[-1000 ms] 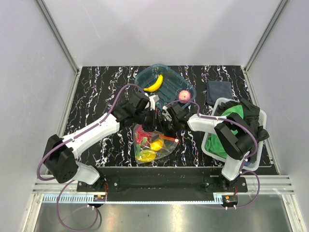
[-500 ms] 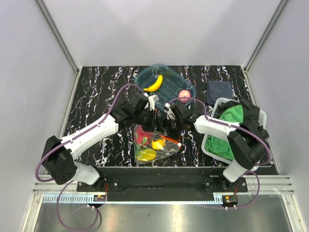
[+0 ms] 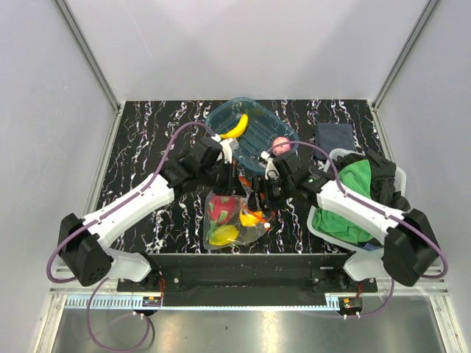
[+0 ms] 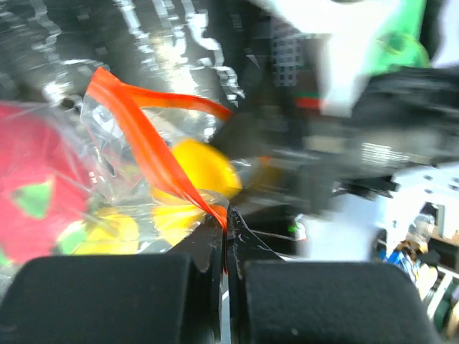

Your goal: Open the zip-top bag and remove the fake food

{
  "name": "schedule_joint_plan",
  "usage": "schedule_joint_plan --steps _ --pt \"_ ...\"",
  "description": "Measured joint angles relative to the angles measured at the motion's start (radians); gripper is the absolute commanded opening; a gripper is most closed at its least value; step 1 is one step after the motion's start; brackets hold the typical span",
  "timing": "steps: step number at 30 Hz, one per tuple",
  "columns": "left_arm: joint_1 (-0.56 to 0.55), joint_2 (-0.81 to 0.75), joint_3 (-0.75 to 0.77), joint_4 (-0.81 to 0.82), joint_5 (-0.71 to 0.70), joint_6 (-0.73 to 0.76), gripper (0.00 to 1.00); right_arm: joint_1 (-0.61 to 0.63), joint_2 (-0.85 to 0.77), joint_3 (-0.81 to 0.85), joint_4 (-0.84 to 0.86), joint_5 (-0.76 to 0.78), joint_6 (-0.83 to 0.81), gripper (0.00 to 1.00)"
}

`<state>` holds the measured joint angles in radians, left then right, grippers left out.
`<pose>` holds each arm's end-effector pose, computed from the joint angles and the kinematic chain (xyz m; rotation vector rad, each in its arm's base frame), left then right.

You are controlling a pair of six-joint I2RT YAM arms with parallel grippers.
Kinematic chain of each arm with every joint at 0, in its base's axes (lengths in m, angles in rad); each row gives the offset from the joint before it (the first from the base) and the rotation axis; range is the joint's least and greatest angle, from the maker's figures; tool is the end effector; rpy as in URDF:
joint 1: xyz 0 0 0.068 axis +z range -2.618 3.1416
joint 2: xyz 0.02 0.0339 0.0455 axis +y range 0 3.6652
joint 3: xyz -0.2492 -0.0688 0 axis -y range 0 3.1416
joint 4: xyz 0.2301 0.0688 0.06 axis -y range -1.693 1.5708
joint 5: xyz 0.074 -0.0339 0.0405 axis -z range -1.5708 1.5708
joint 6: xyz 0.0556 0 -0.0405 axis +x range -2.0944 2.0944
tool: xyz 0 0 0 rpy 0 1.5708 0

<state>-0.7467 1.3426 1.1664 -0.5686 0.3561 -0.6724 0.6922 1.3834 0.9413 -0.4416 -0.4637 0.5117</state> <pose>0.2022 -0.2135 0.2895 0.2931 2.5189 -1.0668 0.2041 0.2015 0.2185 -0.4593 2.6053 1.0470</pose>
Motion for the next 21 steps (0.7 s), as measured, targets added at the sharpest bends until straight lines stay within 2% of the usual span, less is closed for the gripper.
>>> schedule_joint_plan --steps 4,8,12,21 --pt "0.014 -0.010 -0.013 -0.035 -0.035 0.013 0.00 0.000 -0.046 0.035 -0.022 -0.017 -0.020 0.11" --pt "0.018 -0.038 -0.015 -0.046 -0.049 0.022 0.00 0.000 -0.045 0.075 -0.060 -0.021 -0.038 0.05" --pt "0.023 -0.077 -0.035 -0.051 -0.057 0.026 0.00 0.000 -0.049 0.142 -0.127 0.040 -0.053 0.00" --pt "0.032 -0.127 -0.097 -0.081 -0.066 0.025 0.00 -0.038 -0.045 0.394 -0.197 0.225 -0.117 0.00"
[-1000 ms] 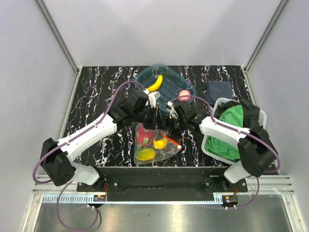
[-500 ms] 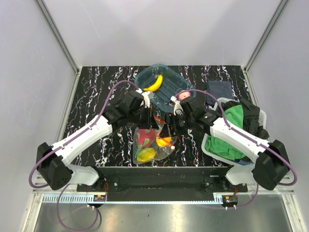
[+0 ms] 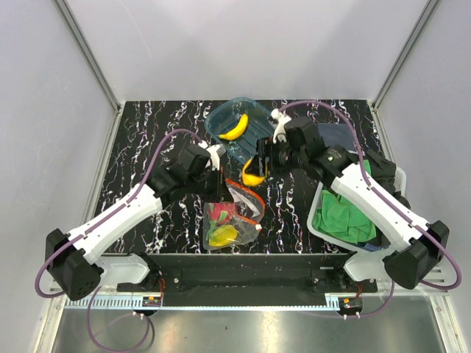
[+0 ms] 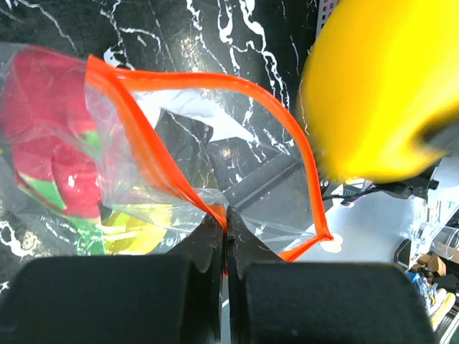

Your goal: Open the zip-top bag and remove the fake food

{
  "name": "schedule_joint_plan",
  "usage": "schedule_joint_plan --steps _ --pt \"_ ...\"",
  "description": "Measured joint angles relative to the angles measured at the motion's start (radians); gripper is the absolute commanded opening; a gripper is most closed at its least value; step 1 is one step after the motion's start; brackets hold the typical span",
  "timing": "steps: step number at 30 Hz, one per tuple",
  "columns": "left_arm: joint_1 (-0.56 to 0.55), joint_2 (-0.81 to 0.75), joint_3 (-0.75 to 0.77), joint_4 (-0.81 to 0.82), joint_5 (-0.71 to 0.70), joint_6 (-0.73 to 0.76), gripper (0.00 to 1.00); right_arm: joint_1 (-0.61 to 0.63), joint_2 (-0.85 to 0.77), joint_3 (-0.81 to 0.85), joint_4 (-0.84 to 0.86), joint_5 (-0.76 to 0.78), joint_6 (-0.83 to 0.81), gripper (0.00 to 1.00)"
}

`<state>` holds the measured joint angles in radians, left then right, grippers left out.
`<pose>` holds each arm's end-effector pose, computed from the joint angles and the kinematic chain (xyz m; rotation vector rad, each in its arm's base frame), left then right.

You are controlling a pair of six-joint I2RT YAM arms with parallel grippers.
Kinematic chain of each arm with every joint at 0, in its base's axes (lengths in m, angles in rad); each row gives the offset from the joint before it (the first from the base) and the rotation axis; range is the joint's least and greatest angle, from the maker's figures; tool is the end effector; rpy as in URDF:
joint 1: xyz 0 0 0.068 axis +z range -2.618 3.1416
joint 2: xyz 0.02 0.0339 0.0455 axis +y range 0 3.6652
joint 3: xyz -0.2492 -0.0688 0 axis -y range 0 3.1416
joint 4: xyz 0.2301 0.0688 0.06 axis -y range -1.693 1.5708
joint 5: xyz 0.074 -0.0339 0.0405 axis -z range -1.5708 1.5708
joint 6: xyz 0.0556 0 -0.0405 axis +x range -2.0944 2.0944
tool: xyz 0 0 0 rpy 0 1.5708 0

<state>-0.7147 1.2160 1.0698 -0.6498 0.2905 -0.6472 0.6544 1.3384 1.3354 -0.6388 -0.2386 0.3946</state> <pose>0.1851 -0.1817 0.2821 0.2384 2.5460 -0.9458 0.2264 0.1903 0.3387 -0.4387 2.2822 0.8228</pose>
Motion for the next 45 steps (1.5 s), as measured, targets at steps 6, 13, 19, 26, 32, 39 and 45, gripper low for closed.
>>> schedule_joint_plan --steps 6,13,19,26,32,39,45 --pt "0.002 -0.040 -0.008 -0.007 0.001 0.002 0.00 -0.110 0.159 0.161 0.005 0.055 -0.030 0.01" --pt "0.002 -0.071 -0.019 -0.014 0.015 0.023 0.00 -0.177 0.463 0.320 0.002 0.111 -0.079 0.06" --pt "0.002 -0.071 -0.019 -0.031 0.034 0.049 0.00 -0.195 0.692 0.460 -0.043 0.133 -0.111 0.16" --pt "0.002 -0.047 -0.008 -0.061 0.052 0.101 0.00 -0.198 0.861 0.548 -0.103 0.131 -0.118 0.56" --pt "0.002 -0.016 0.025 -0.070 0.063 0.129 0.00 -0.198 0.920 0.603 -0.172 0.122 -0.121 0.88" --pt "0.002 0.003 0.071 -0.076 0.061 0.130 0.00 -0.197 0.893 0.606 -0.215 0.121 -0.126 0.92" --pt "0.002 0.021 0.097 -0.072 0.060 0.115 0.00 -0.197 0.647 0.361 -0.200 0.082 -0.101 0.88"
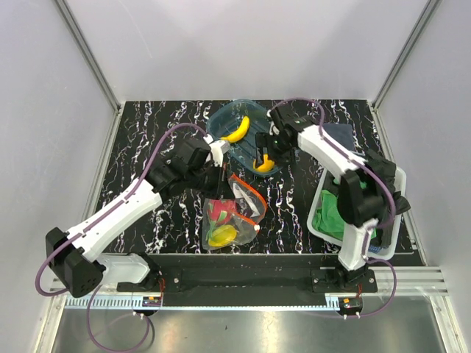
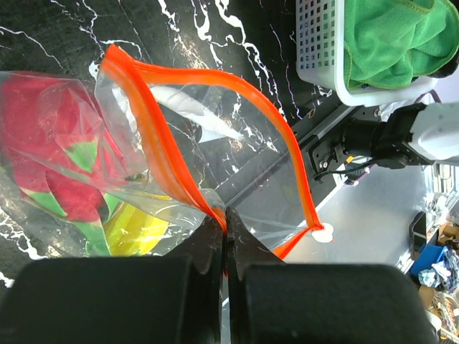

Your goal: Open the zip-top bag and remove the fake food

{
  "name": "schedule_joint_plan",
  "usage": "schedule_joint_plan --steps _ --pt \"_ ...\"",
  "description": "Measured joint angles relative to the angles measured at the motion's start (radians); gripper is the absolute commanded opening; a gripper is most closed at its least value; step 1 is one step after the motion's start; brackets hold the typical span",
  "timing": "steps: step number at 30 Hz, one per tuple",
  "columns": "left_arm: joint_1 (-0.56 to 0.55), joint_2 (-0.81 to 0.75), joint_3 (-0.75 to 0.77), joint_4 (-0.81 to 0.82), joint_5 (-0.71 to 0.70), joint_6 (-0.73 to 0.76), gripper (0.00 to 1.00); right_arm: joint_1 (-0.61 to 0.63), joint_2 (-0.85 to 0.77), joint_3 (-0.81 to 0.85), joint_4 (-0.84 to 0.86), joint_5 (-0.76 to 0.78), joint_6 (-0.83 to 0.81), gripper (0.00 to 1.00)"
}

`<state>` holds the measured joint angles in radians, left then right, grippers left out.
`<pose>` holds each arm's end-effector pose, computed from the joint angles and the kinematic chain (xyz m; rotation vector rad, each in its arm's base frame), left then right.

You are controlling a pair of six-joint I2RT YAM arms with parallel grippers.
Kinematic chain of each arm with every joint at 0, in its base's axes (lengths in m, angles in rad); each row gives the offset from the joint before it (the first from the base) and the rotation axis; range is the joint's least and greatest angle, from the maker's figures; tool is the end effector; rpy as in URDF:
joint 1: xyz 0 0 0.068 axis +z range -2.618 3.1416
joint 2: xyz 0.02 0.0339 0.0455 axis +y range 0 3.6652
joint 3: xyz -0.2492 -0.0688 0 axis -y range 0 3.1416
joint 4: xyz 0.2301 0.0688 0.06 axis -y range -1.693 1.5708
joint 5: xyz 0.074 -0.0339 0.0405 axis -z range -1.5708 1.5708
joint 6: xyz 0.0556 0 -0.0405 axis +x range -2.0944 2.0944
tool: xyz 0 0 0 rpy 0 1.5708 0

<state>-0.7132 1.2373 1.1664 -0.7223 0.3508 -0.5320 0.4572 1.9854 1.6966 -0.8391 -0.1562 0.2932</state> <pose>0.1847 -0.1850 0.3026 0.4126 2.5077 -0.9704 0.3670 0.1902 0.2171 -0.2740 2.7414 0.4278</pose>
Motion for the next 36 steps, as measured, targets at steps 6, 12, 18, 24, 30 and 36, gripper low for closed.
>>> schedule_joint_plan --steps 6,12,18,24,30,36 --pt "0.000 0.025 0.029 0.007 -0.004 -0.011 0.00 0.020 -0.356 -0.244 0.011 -0.049 0.068 0.80" --pt "0.000 0.057 0.065 0.021 -0.004 -0.028 0.00 0.135 -0.543 -0.393 0.085 -0.120 0.156 0.66" --pt "0.000 0.077 0.097 0.048 -0.003 -0.064 0.00 0.185 -0.605 -0.542 0.264 -0.234 0.291 0.47" --pt "0.000 0.094 0.098 0.091 0.013 -0.110 0.00 0.185 -0.558 -0.595 0.391 -0.292 0.379 0.41" --pt "0.000 0.103 0.098 0.100 0.017 -0.141 0.00 0.185 -0.486 -0.653 0.528 -0.353 0.443 0.40" --pt "0.000 0.103 0.093 0.128 0.021 -0.182 0.00 0.197 -0.393 -0.676 0.599 -0.389 0.465 0.43"
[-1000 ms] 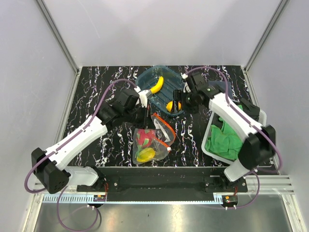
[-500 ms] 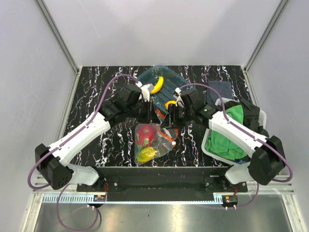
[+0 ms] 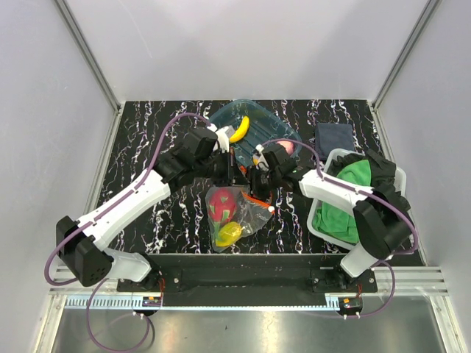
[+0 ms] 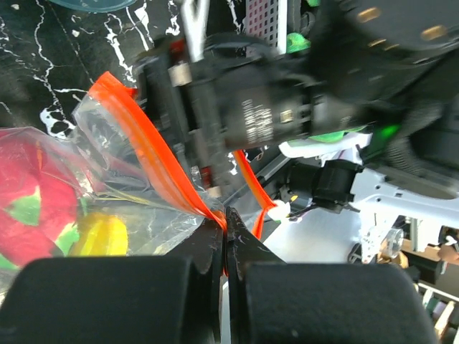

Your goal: Open the zip-top bag and remove the fake food

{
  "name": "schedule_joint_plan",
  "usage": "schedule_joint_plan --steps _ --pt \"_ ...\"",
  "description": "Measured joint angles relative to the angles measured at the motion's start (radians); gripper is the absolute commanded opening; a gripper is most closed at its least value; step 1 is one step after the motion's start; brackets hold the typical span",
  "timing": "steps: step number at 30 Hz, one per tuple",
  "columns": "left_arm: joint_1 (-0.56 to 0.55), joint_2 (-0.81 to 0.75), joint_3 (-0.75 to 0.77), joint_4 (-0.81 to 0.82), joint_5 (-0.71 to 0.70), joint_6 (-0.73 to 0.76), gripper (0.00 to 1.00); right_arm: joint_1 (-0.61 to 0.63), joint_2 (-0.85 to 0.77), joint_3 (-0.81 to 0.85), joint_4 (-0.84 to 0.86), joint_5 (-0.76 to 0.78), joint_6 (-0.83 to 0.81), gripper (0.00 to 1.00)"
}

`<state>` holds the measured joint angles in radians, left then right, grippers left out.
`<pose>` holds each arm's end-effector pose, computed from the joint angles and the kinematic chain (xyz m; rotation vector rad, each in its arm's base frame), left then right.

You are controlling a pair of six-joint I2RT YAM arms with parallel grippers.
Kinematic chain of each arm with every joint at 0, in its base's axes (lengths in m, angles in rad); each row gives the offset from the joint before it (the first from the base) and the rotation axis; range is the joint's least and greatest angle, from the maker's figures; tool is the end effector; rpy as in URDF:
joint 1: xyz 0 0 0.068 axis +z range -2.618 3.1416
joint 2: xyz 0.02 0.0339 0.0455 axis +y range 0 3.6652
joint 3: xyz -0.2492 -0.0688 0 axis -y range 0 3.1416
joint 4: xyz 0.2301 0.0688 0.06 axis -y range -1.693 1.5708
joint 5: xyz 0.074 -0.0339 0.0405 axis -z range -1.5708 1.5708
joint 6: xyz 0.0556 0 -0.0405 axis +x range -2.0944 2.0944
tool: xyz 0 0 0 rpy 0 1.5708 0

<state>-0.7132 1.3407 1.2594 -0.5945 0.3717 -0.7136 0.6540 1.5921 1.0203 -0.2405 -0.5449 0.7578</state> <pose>0.2103 -0.2086 0.3186 0.2215 2.4602 -1.1225 0.2482 0.2266 0.2004 -0.1561 2.6423 1.2395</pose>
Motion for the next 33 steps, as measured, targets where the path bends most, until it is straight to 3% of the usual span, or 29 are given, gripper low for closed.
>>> schedule_joint_plan --steps 8,11,13,23,27,33 --pt "-0.003 0.019 -0.008 0.036 0.010 -0.029 0.00 0.047 0.059 -0.006 0.066 -0.044 0.009 0.54" --pt "-0.006 0.027 -0.008 0.044 0.011 -0.033 0.00 0.049 0.074 -0.026 0.080 -0.054 0.007 0.62" --pt "-0.010 0.032 -0.008 0.047 0.011 -0.036 0.00 0.051 0.083 -0.044 0.090 -0.069 0.004 0.73" --pt "-0.031 0.038 -0.021 0.058 0.011 -0.044 0.00 0.073 0.100 -0.072 0.145 -0.123 -0.032 0.90" --pt "-0.042 0.039 -0.030 0.062 0.010 -0.047 0.00 0.080 0.116 -0.072 0.158 -0.122 -0.043 0.91" --pt "-0.056 0.042 -0.055 0.076 0.010 -0.065 0.00 0.086 0.176 -0.060 0.194 -0.103 -0.046 0.77"
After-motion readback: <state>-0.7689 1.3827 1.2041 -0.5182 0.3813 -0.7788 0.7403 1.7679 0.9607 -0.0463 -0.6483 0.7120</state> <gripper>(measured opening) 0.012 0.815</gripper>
